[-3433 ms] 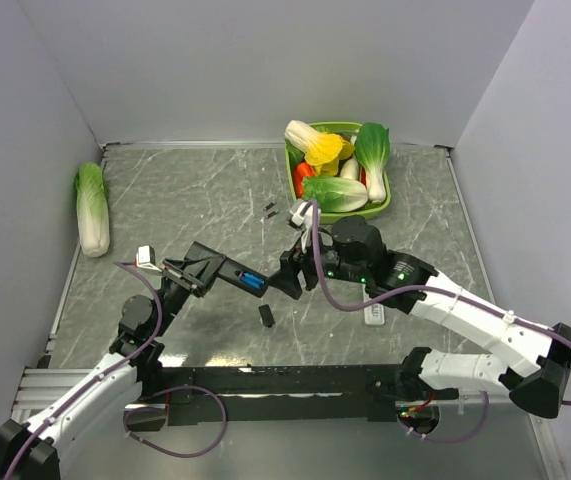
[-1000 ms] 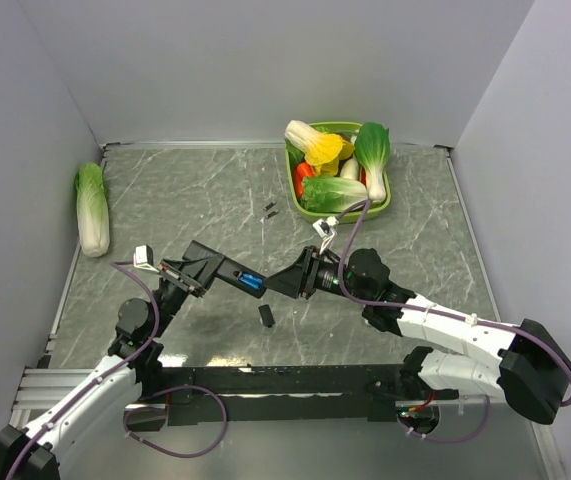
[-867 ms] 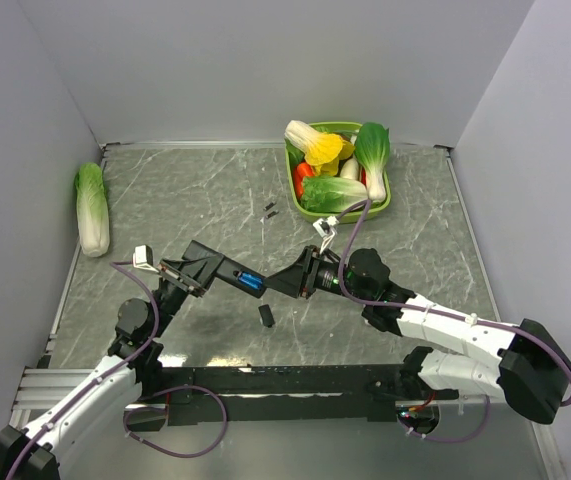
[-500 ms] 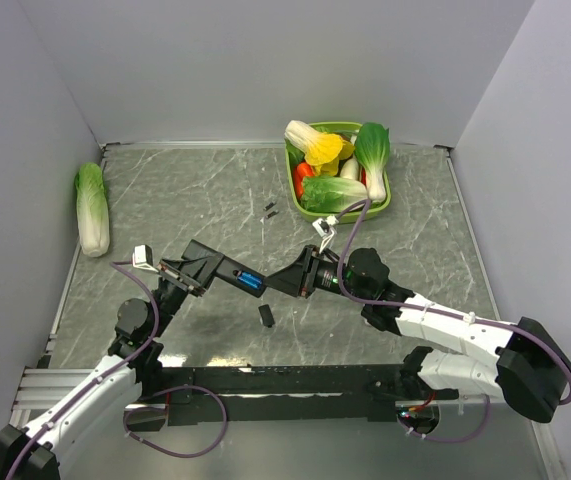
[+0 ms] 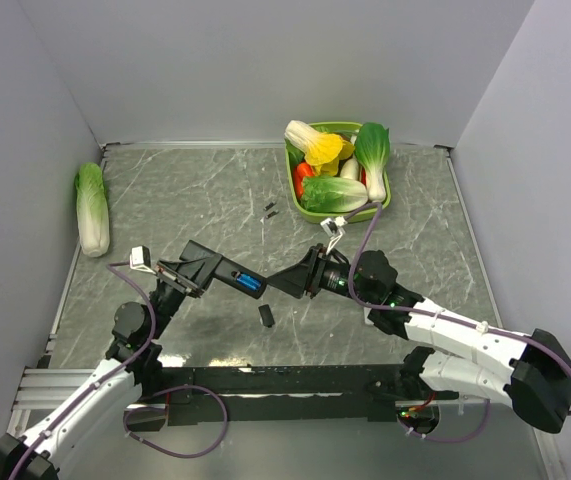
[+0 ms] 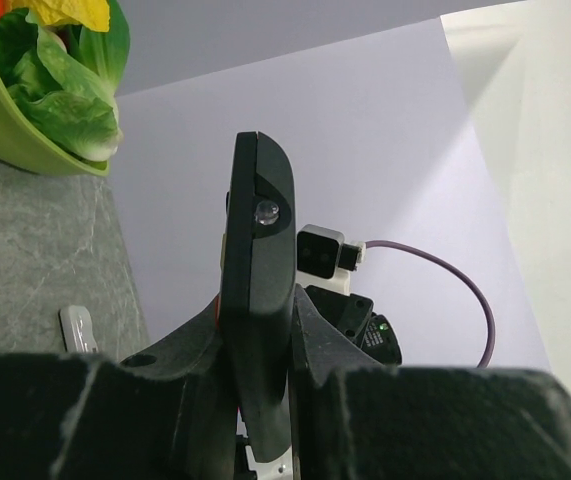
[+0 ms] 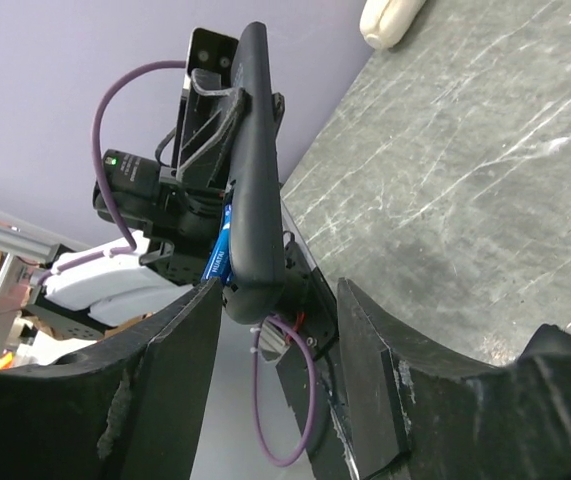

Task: Load the batteries into the remote control
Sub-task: Load the battery into the remote control.

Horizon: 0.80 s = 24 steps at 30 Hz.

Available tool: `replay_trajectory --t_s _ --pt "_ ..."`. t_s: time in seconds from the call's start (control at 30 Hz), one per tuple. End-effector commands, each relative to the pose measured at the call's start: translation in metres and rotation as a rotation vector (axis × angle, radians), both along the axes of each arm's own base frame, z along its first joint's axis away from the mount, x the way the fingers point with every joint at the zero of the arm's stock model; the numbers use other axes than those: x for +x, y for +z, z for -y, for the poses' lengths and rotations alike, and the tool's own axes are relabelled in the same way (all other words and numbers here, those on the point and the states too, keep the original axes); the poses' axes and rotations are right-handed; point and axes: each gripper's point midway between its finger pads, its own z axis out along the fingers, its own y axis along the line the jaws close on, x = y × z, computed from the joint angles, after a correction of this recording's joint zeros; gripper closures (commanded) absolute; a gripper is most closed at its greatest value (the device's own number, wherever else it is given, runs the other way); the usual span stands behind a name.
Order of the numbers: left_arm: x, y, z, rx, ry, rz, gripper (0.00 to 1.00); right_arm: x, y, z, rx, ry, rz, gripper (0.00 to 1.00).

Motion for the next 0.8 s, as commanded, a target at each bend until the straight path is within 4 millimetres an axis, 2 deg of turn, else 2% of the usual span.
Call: replay_trajectory --t_s 0.0,0.27,0.43,0.77 --pt "-0.002 -0.075 -0.001 0.059 0.001 -0.126 0.99 -0.003 0.017 -0.003 0.046 0.028 0.052 0.42" --pt "-0.001 -0.076 -0.001 0.061 0.001 -0.133 0.99 -0.013 0.027 -0.010 0.081 0.077 0.078 0.31" --pt "-0.001 -0.074 -0.001 0.057 0.000 -0.128 0.99 -0.012 0.023 -0.013 0.070 0.080 0.070 0.31" --pt "-0.002 -0.072 0.000 0.059 -0.006 -0.122 0.99 -0.010 0.018 -0.018 0.065 0.083 0.055 0.41"
